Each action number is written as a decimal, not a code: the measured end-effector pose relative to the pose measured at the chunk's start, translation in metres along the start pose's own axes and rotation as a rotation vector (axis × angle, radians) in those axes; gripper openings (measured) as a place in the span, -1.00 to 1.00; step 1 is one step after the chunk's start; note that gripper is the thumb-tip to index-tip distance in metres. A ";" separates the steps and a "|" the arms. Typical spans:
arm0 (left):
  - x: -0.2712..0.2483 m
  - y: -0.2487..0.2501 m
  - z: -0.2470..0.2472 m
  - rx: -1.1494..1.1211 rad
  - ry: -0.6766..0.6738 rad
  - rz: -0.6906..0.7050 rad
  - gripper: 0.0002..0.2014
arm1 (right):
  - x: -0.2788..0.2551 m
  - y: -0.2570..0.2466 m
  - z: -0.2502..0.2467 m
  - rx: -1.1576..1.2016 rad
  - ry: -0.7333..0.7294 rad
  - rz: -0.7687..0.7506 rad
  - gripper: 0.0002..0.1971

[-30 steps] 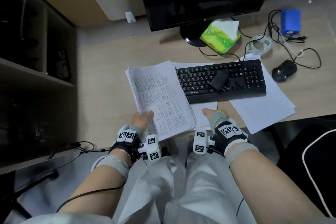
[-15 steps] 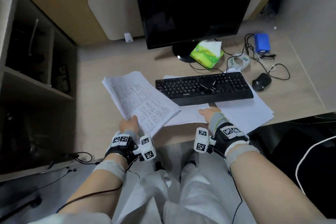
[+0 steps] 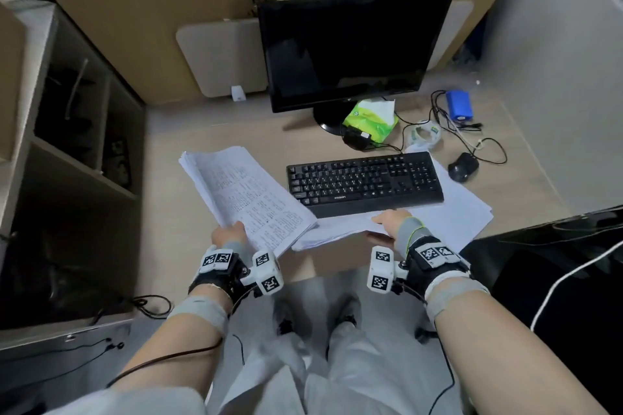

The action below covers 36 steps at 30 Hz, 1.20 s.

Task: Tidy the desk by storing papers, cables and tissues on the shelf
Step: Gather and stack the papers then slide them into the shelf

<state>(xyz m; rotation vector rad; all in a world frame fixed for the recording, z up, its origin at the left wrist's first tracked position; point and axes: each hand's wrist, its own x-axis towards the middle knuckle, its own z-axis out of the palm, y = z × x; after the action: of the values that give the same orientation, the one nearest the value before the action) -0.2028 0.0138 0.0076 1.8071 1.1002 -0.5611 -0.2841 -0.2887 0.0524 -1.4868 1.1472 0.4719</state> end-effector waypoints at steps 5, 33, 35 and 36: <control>-0.003 0.005 0.005 0.048 -0.012 0.061 -0.56 | -0.019 -0.025 -0.008 -0.021 0.167 -0.010 -0.55; 0.002 -0.043 0.012 0.094 -0.454 0.077 -0.41 | 0.032 0.042 0.096 -0.428 -0.064 -0.044 -0.62; 0.003 -0.045 0.013 0.099 -0.426 0.118 -0.61 | 0.035 0.040 0.103 -0.471 -0.104 -0.038 -0.60; 0.003 -0.045 0.012 0.087 -0.418 0.126 -0.66 | 0.037 0.039 0.106 -0.503 -0.106 -0.035 -0.55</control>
<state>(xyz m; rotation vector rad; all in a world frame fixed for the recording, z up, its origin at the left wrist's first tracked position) -0.2393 0.0121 -0.0213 1.7150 0.6820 -0.8743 -0.2691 -0.2017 -0.0278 -1.8812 0.9560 0.8491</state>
